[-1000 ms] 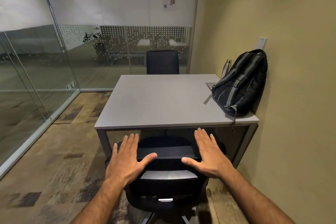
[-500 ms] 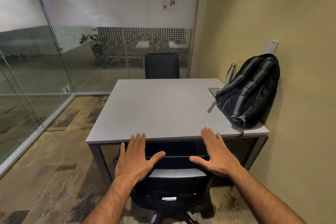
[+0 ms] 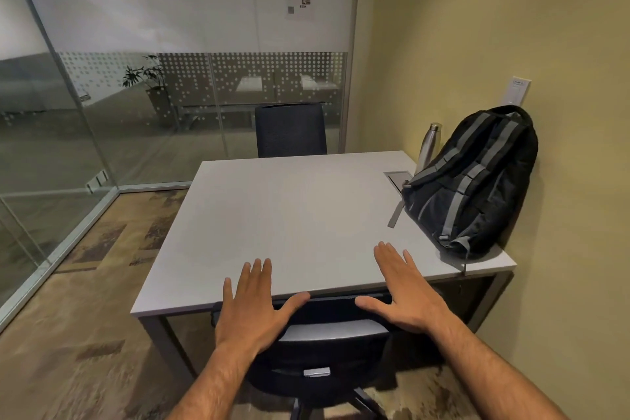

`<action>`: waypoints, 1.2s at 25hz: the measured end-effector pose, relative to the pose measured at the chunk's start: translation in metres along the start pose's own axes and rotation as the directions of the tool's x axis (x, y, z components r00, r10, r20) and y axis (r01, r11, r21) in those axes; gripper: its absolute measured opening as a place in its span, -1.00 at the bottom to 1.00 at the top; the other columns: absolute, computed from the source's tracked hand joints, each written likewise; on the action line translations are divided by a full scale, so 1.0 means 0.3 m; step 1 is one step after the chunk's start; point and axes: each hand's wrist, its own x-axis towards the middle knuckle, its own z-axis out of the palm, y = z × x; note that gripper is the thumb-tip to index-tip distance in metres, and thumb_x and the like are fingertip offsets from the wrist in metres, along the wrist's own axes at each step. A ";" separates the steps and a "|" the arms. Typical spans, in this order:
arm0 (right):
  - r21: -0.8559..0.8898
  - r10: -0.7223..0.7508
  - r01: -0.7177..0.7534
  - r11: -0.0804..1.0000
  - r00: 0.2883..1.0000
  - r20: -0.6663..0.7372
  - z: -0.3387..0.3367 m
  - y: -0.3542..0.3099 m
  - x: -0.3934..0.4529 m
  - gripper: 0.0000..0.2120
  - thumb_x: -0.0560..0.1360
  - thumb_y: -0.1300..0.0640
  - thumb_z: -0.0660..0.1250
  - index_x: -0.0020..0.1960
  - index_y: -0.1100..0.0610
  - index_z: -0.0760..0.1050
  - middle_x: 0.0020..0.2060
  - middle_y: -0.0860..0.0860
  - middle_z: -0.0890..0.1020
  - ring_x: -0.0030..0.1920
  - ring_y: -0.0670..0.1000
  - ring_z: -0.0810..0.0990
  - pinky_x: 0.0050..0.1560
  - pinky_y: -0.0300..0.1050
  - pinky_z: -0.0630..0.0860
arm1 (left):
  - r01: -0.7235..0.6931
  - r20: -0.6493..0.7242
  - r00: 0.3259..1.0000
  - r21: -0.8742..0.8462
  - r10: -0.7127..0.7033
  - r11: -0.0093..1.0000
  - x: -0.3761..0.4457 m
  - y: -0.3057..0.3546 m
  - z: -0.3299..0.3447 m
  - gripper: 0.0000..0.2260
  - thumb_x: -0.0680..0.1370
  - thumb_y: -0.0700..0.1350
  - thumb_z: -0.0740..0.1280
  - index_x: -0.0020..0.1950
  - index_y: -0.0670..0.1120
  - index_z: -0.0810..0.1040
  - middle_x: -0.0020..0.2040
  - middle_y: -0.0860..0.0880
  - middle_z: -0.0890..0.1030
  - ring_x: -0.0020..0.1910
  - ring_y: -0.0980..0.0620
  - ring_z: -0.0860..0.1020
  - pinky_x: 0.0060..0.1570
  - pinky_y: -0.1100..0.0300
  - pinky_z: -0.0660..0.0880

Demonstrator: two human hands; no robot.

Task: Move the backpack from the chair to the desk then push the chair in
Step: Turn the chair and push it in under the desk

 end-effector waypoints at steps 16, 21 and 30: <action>0.064 -0.024 0.022 0.998 0.999 0.025 0.005 0.161 0.332 0.20 0.31 -0.74 -0.14 0.65 0.02 -0.30 0.59 -0.09 -0.35 0.46 -0.20 -0.52 0.42 -0.15 -0.53 | 0.095 0.005 0.995 -0.005 -0.095 0.995 0.301 0.049 -0.001 0.14 0.20 0.72 -0.31 0.65 0.10 -0.24 0.68 0.04 -0.17 0.64 0.03 -0.21 0.61 -0.15 -0.23; 0.095 -0.023 0.019 0.995 0.998 0.050 0.022 0.170 0.347 0.21 0.31 -0.74 -0.13 0.64 0.03 -0.33 0.61 -0.07 -0.35 0.50 -0.15 -0.51 0.50 -0.06 -0.47 | 0.120 0.018 0.993 0.002 -0.120 0.993 0.305 0.052 -0.007 0.02 0.33 0.65 -0.14 0.64 0.10 -0.24 0.68 0.04 -0.17 0.65 0.02 -0.20 0.62 -0.16 -0.17; 0.101 -0.021 0.017 0.995 0.999 0.032 0.021 0.169 0.344 0.22 0.31 -0.74 -0.13 0.65 0.07 -0.30 0.63 -0.03 -0.29 0.56 -0.10 -0.41 0.57 0.02 -0.39 | 0.088 -0.009 0.996 -0.031 -0.088 0.996 0.292 0.053 -0.008 0.11 0.24 0.69 -0.26 0.65 0.09 -0.22 0.68 0.04 -0.14 0.65 0.06 -0.18 0.61 -0.11 -0.21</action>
